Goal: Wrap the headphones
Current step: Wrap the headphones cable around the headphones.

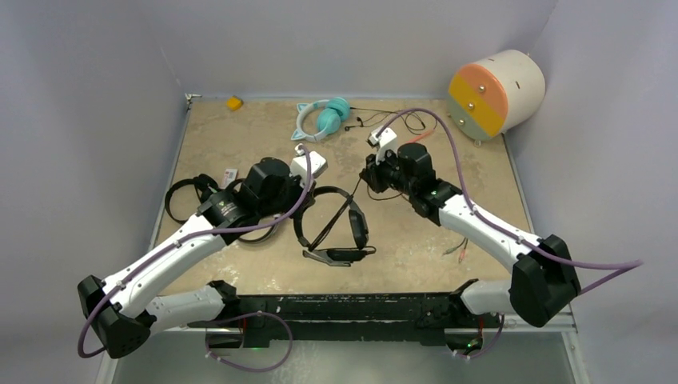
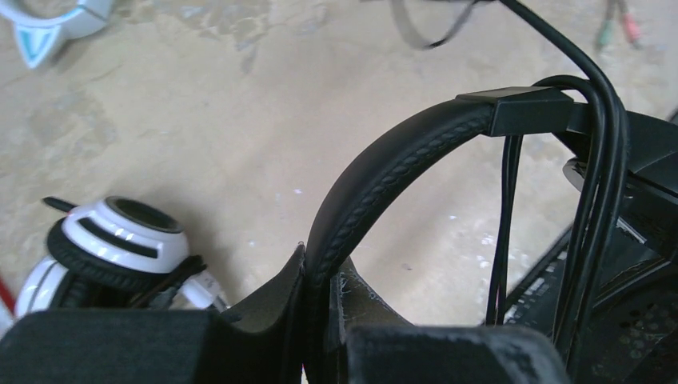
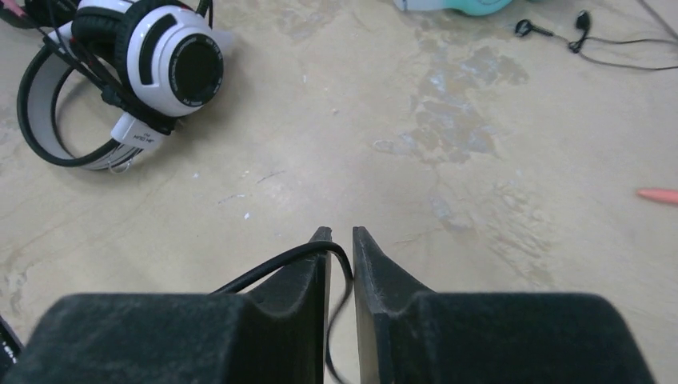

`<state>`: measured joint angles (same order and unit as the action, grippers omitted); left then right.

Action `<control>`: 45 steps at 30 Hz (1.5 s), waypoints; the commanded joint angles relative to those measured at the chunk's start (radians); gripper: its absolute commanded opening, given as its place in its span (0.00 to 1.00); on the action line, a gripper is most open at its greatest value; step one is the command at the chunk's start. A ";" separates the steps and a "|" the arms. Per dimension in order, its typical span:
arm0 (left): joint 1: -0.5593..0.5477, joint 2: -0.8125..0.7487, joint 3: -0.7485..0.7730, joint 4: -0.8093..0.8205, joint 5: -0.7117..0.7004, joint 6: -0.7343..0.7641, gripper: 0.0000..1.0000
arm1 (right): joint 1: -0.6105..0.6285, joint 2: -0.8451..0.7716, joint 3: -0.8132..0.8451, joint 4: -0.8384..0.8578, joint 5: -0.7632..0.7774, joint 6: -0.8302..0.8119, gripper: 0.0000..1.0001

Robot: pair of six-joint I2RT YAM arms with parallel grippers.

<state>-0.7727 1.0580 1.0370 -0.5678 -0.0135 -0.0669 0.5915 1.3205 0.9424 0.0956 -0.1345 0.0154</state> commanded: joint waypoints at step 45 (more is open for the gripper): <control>0.323 0.353 0.616 -0.144 -0.151 -0.754 0.00 | 0.484 0.131 -0.478 0.968 -0.242 0.256 0.07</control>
<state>-0.4648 1.4158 1.6466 -0.7631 0.0856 -0.6788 0.9806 1.5227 0.4053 1.1469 -0.4320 0.3210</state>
